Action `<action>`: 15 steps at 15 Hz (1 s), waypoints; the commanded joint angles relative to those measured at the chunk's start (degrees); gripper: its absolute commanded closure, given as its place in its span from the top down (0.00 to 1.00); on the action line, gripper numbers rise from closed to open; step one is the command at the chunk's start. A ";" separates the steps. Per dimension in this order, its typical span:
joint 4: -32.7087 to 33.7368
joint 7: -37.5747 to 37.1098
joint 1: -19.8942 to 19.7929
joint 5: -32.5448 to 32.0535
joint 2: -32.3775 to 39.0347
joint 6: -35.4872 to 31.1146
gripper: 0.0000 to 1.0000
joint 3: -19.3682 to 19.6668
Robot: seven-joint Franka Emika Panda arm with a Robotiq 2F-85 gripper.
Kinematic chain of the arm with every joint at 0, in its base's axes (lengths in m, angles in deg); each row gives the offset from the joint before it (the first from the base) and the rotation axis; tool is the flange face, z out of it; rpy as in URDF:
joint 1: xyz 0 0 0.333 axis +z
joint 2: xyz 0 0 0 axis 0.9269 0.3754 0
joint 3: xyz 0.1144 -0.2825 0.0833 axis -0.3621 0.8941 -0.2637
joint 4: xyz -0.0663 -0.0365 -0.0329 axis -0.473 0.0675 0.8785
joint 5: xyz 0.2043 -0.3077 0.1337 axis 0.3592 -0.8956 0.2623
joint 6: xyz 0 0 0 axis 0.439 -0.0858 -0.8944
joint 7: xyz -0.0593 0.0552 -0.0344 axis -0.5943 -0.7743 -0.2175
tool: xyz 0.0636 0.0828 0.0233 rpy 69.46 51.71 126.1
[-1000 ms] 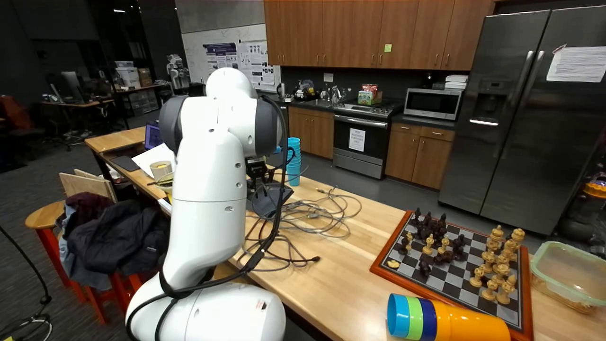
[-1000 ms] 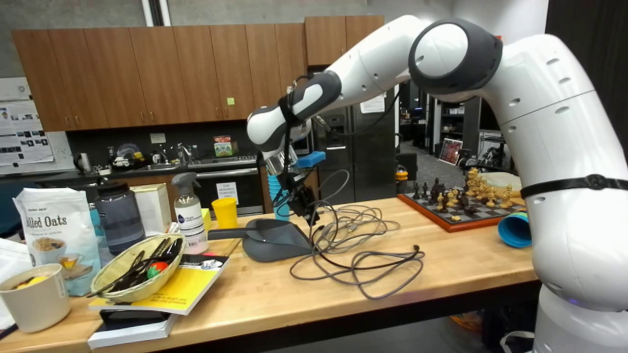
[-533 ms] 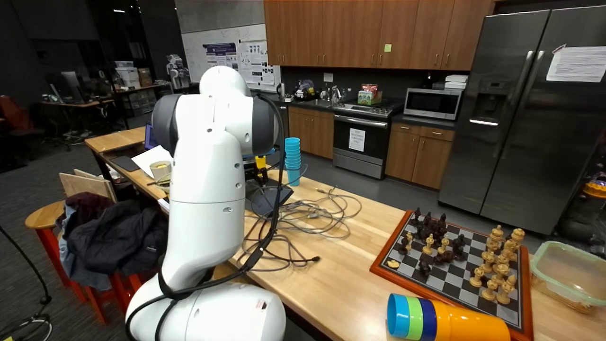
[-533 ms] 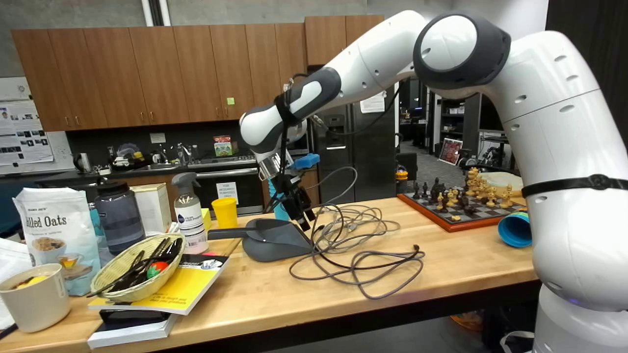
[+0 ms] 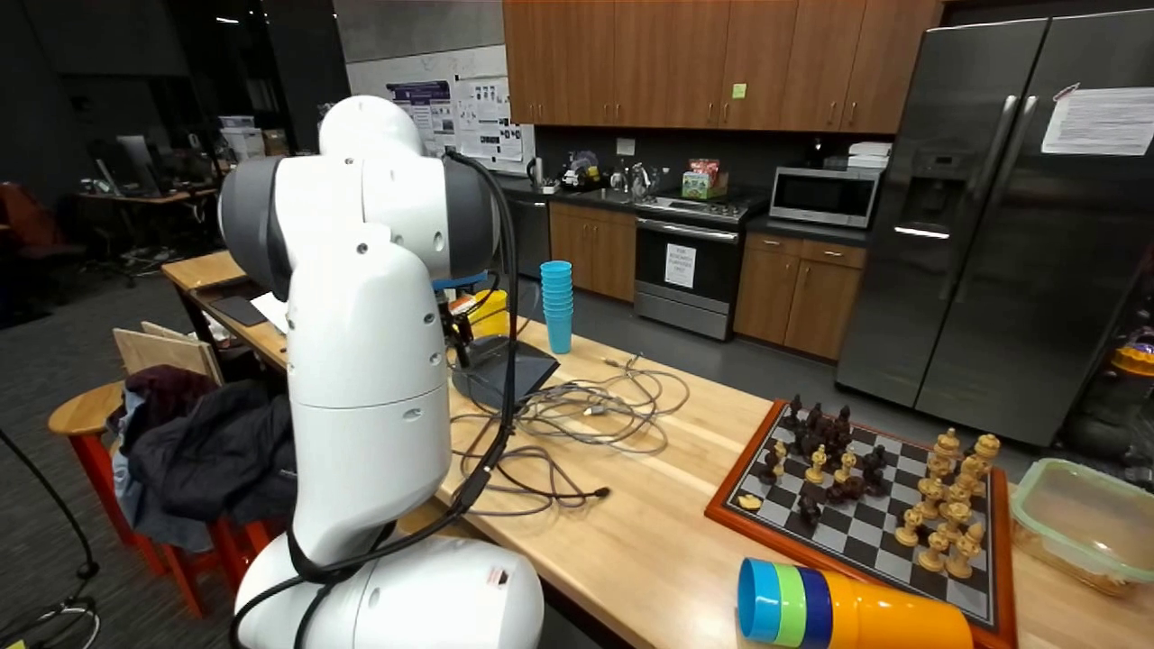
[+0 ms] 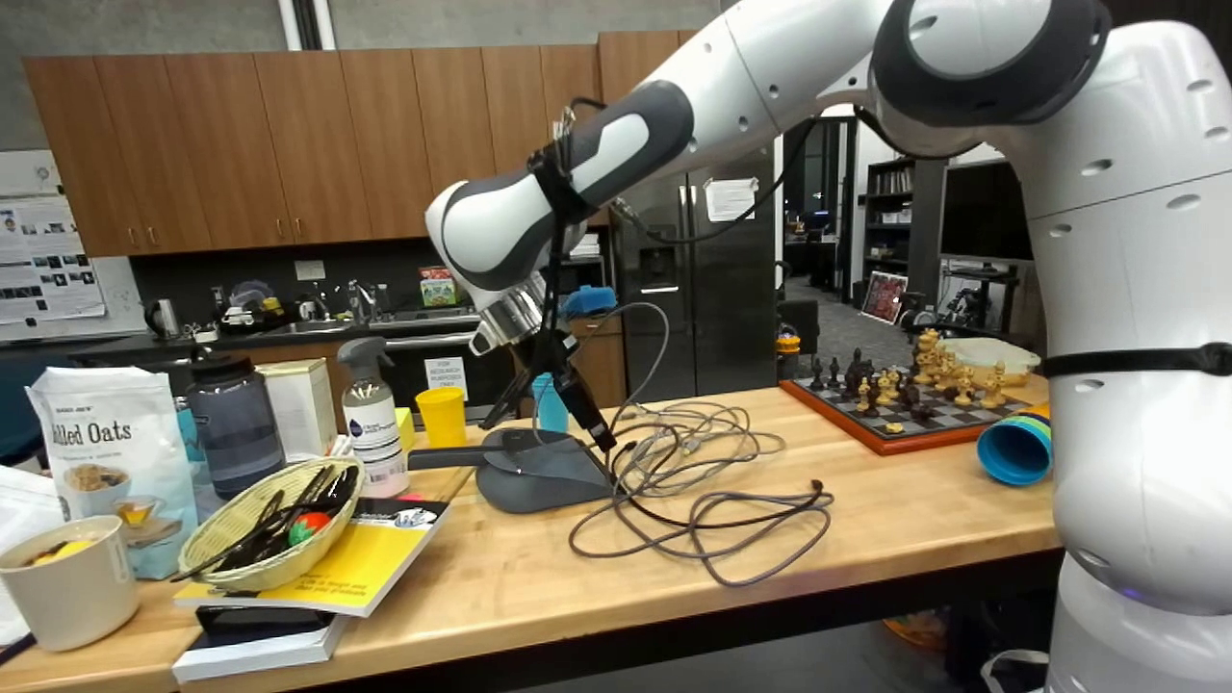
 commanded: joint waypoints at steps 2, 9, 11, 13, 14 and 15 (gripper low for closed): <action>-4.00 4.79 0.15 -1.06 -5.69 -0.61 0.38 -0.35; -6.24 7.60 -0.65 -0.64 -9.44 -1.75 0.00 0.61; -6.79 7.94 -1.03 -0.75 -10.38 -1.84 0.00 1.08; -7.10 8.03 -1.51 -1.06 -11.42 -2.00 0.00 1.78; -7.30 7.58 -1.77 -1.37 -11.99 -2.34 0.00 2.16; -7.16 6.58 -2.11 -1.82 -12.37 -3.27 0.00 2.65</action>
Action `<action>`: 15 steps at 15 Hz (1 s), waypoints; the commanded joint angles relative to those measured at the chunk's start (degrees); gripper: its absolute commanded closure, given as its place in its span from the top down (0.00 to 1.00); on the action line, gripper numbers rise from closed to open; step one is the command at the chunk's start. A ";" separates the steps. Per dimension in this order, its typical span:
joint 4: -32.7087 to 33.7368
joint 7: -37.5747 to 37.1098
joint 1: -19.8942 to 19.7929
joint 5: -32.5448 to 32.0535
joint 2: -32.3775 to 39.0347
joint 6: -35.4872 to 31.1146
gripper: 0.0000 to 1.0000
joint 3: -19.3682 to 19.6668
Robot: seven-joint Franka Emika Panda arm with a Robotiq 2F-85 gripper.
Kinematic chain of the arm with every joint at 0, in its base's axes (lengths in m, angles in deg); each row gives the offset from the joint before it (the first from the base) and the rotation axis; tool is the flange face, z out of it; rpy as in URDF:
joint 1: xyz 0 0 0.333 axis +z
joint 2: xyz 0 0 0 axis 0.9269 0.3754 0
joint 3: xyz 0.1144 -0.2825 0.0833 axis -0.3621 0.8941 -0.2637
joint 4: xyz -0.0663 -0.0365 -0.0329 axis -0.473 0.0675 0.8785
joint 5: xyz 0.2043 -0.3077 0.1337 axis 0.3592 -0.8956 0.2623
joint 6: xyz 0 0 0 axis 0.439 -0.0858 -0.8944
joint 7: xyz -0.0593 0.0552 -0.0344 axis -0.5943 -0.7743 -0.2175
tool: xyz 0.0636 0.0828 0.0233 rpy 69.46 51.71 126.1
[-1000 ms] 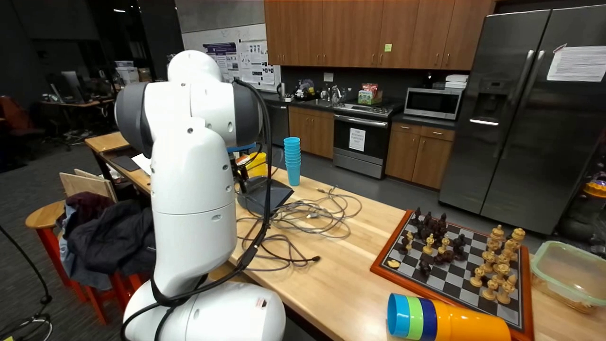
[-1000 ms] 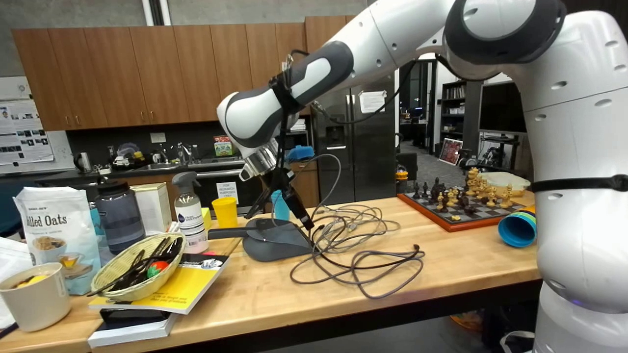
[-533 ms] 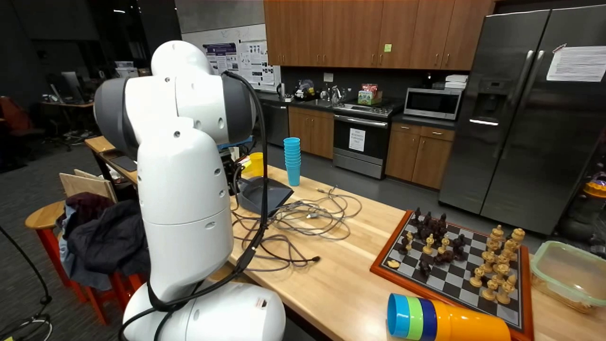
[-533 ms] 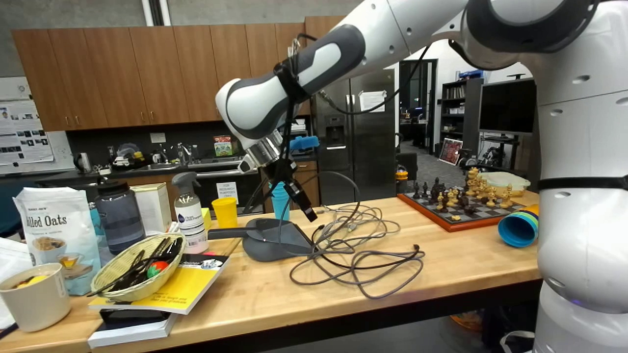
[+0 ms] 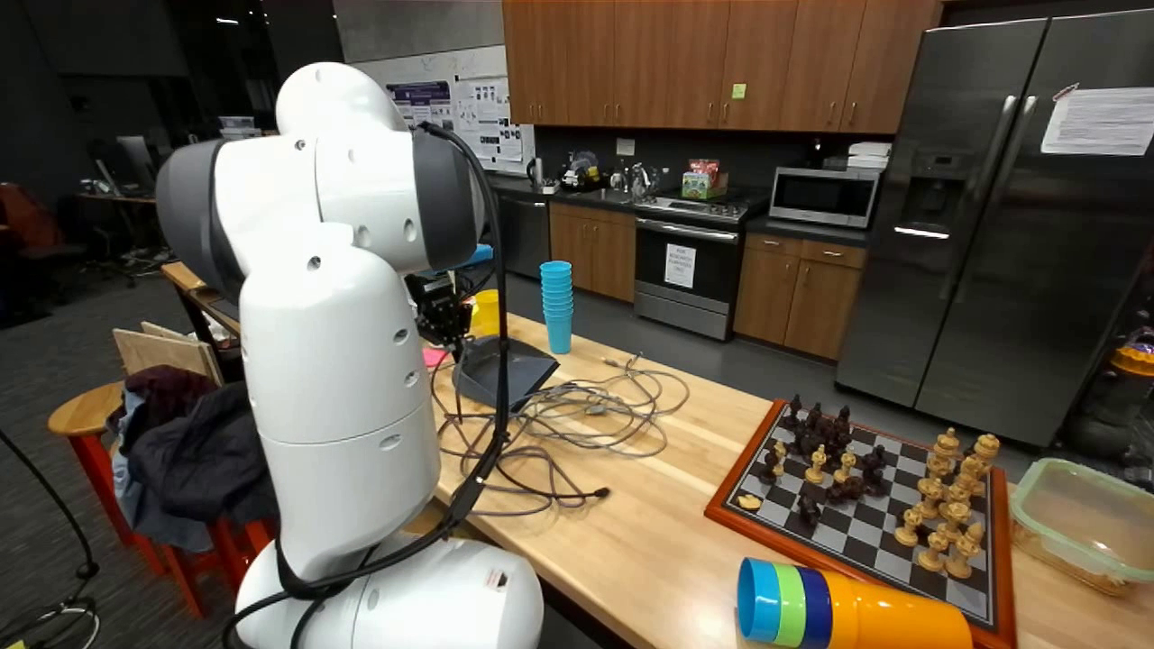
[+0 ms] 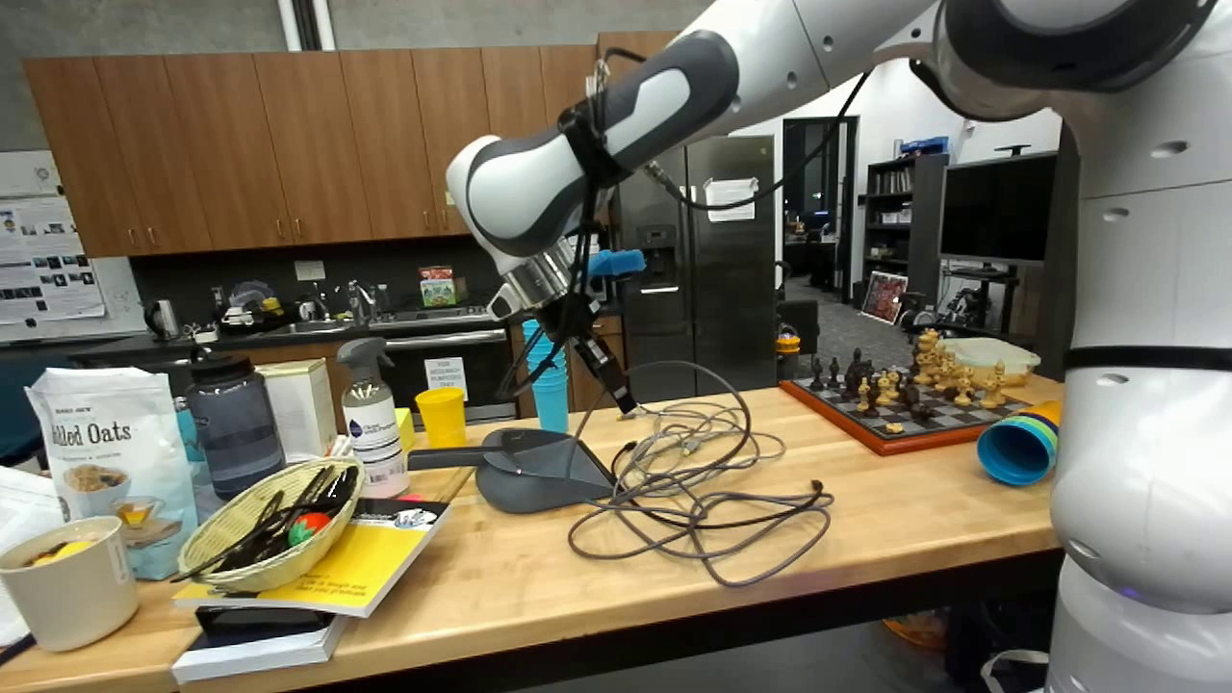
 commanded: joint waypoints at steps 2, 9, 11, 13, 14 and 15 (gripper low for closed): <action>-1.70 -2.15 -1.84 -2.54 -4.01 -5.00 0.00 2.41; 2.42 -9.98 -2.31 -8.58 -0.11 -8.67 0.00 3.59; 3.96 -12.20 -1.63 -9.71 2.48 -8.69 0.00 3.18; 5.14 -14.57 -0.74 -10.25 4.96 -9.58 0.00 2.76; 5.76 -16.27 -0.07 -11.03 6.58 -11.22 0.00 2.55; 6.22 -17.42 0.73 -12.04 7.77 -12.65 0.00 2.33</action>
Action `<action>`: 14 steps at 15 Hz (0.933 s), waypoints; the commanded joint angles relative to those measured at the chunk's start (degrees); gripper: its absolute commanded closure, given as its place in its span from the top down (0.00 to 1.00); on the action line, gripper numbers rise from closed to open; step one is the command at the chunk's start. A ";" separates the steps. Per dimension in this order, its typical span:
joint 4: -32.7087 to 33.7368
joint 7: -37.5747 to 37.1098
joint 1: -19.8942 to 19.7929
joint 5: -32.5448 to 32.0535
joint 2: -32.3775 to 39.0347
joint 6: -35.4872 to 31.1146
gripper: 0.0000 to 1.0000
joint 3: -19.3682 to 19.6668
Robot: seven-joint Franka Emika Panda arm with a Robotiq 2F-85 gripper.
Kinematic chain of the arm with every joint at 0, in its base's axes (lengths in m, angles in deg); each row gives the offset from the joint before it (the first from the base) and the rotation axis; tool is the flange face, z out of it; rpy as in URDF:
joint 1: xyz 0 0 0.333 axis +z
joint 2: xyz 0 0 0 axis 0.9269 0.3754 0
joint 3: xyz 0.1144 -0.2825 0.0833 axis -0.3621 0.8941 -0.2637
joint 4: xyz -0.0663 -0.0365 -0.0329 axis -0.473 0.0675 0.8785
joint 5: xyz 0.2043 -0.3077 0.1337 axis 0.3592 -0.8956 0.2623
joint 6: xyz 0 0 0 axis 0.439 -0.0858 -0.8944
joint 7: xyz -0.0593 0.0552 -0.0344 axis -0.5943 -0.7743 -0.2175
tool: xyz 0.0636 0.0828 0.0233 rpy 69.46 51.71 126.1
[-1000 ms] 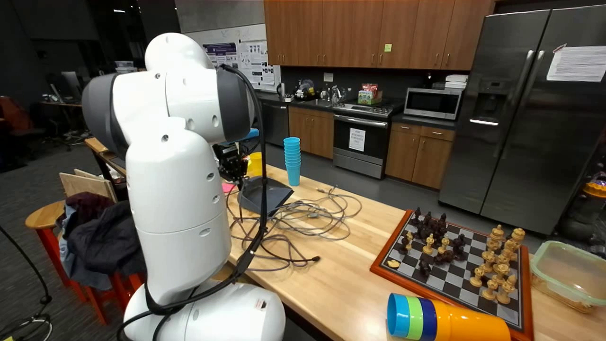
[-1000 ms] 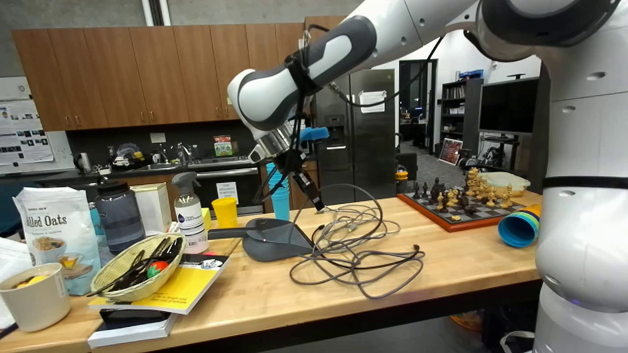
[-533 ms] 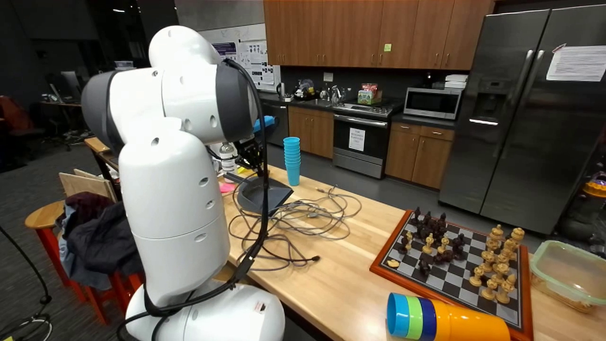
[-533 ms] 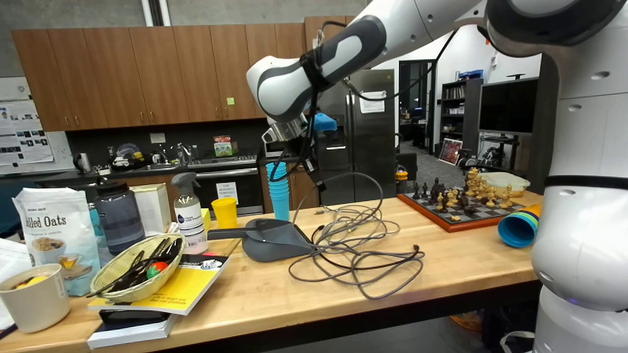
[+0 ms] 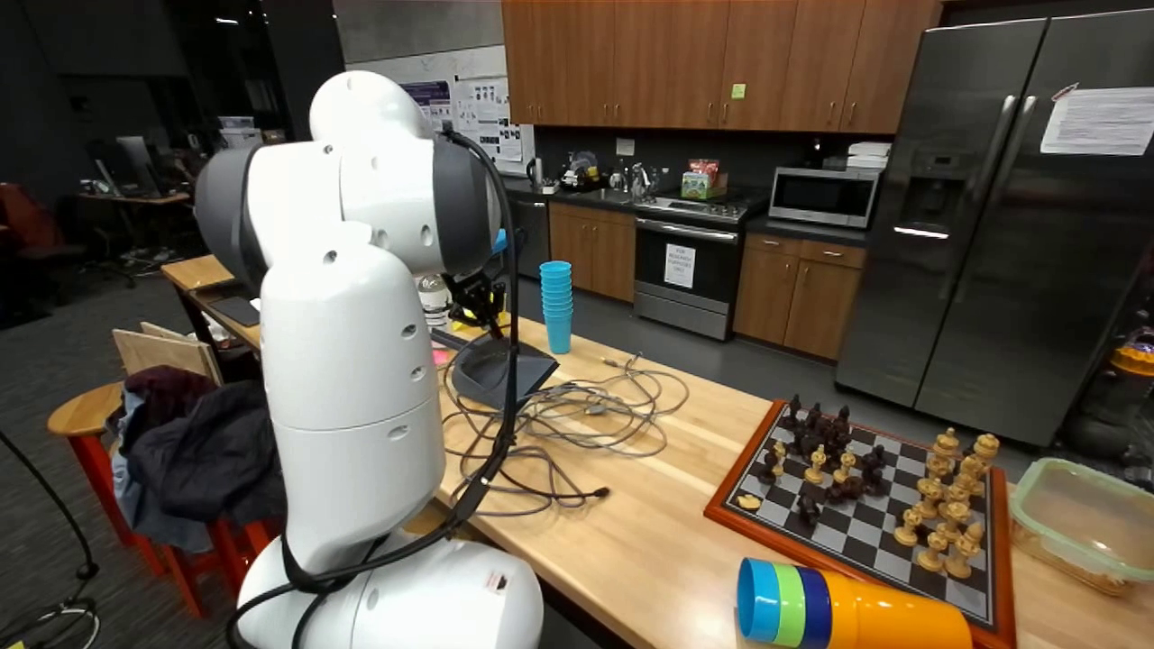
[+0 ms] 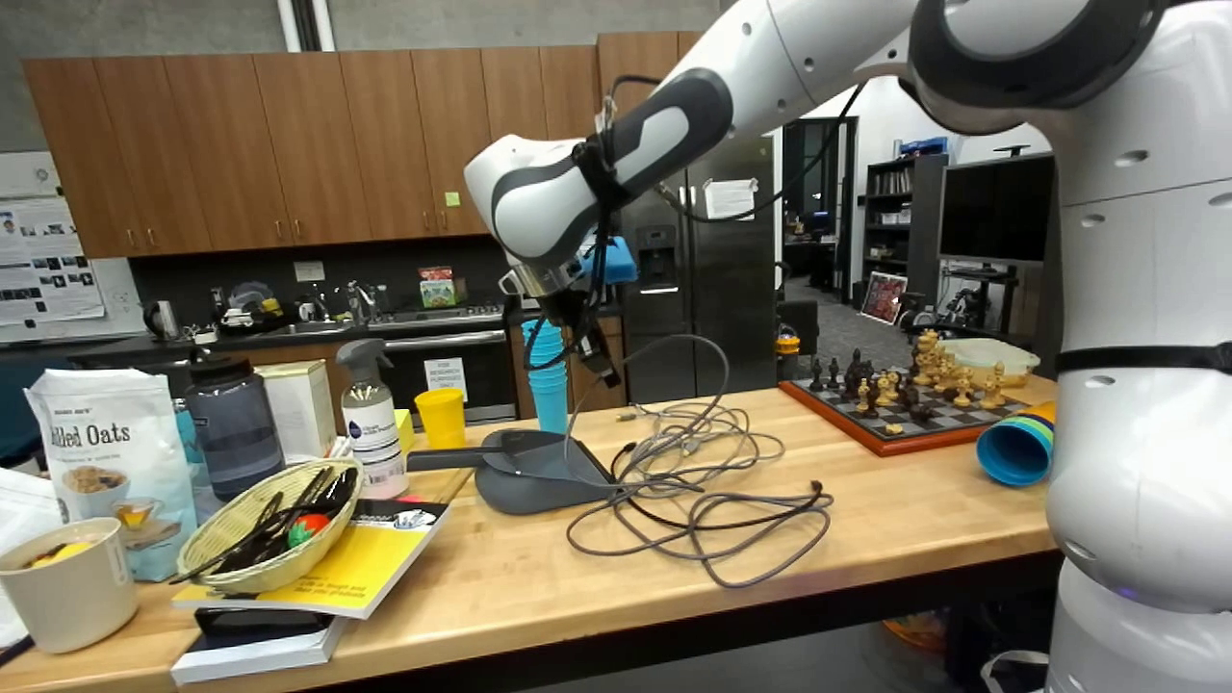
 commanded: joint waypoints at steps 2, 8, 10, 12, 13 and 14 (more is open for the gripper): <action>4.27 -5.79 3.54 -5.73 7.04 -4.46 0.00 -0.78; 9.37 -7.16 9.14 -13.17 13.32 -3.76 0.00 -0.78; 10.98 -7.05 10.48 -15.14 14.83 -3.25 0.00 -0.65; 12.52 -7.03 11.88 -16.94 15.93 -2.59 0.00 -0.40; 12.89 -7.10 12.44 -17.62 16.08 -2.41 0.00 -0.37; 13.24 -7.16 12.93 -18.34 16.07 -2.38 0.00 -0.29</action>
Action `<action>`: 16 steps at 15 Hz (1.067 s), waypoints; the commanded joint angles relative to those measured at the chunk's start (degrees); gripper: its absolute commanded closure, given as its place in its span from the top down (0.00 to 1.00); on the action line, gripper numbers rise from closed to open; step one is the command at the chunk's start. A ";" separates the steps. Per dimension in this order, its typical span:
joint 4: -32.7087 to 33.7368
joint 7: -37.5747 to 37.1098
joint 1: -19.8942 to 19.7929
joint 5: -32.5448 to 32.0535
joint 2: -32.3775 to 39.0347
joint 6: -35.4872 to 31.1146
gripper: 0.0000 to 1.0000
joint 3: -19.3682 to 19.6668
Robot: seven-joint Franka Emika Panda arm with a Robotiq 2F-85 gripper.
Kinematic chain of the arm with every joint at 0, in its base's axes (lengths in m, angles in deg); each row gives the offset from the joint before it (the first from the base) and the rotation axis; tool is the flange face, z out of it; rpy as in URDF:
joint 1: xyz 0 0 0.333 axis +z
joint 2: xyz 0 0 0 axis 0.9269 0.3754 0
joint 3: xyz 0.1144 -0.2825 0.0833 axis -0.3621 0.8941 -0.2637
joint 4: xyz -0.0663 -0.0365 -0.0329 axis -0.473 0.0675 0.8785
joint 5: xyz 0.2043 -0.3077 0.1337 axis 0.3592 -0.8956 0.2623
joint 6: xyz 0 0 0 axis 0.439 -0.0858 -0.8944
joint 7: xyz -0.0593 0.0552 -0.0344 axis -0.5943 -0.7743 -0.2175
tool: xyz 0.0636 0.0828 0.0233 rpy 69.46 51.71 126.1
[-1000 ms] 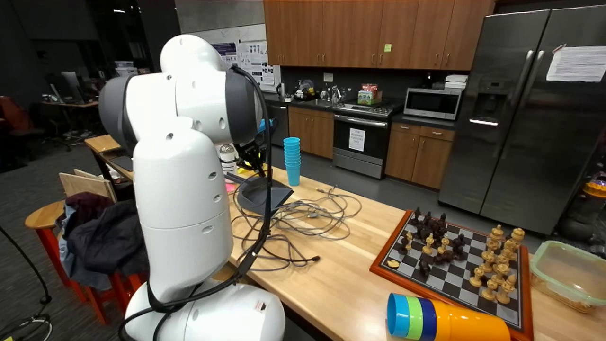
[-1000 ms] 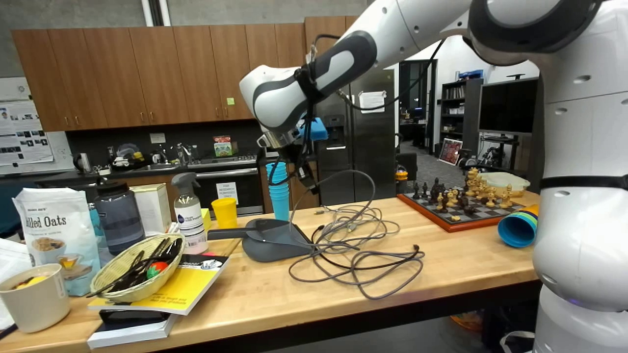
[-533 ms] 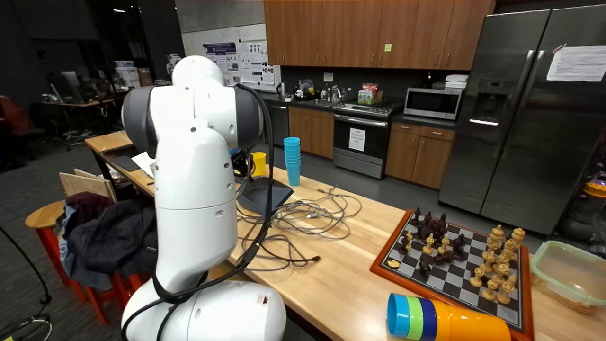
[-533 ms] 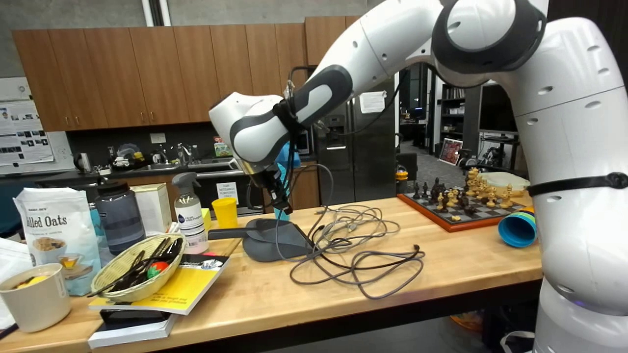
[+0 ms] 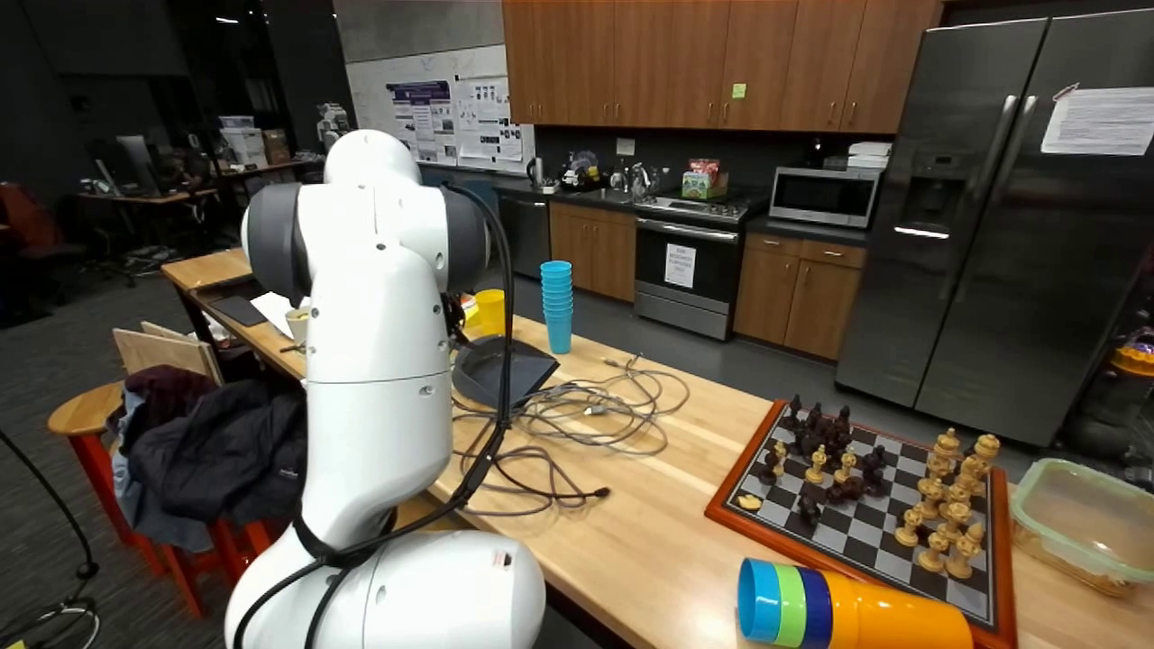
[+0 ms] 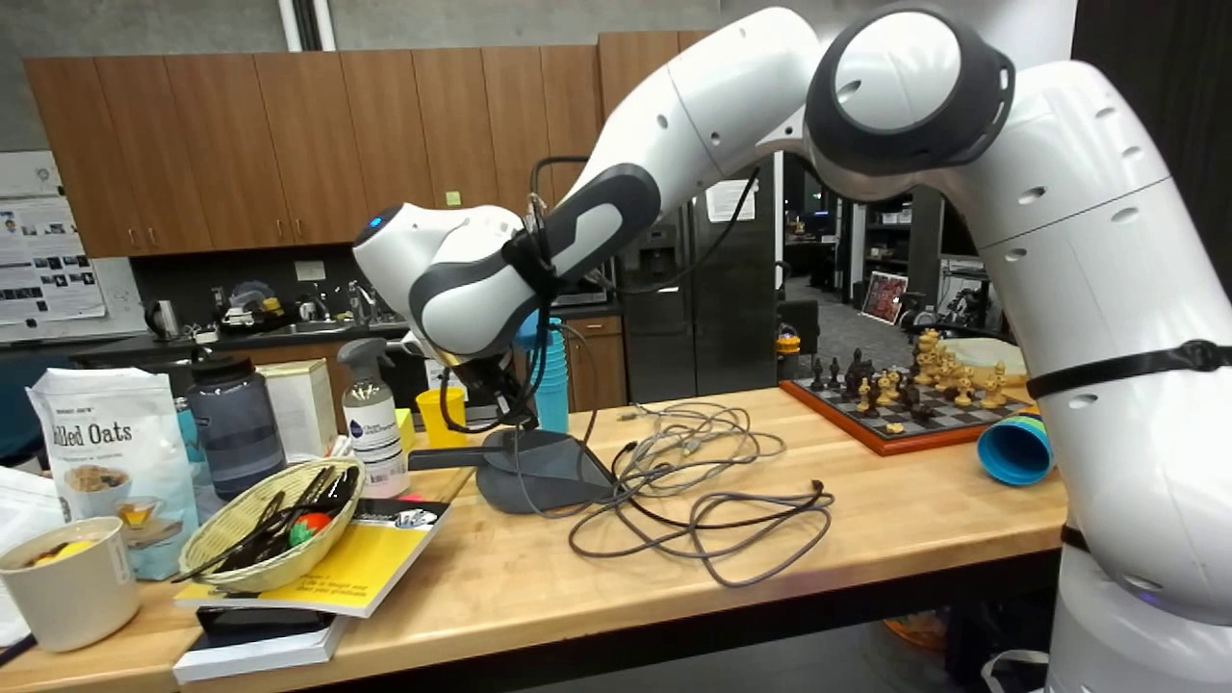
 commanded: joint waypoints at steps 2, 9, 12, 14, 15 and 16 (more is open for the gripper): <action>2.82 -1.26 2.82 -3.75 -0.28 1.53 0.00 0.63; 3.26 -7.40 6.42 -12.36 -7.55 0.98 0.00 0.47; 3.33 -9.59 7.40 -15.27 -9.18 1.48 0.00 0.15; 3.36 -11.15 7.81 -16.73 -9.44 2.00 0.00 0.20; 3.29 -11.94 7.91 -17.16 -9.59 2.14 0.00 0.17; 3.16 -12.45 7.89 -16.93 -9.77 2.30 0.00 0.06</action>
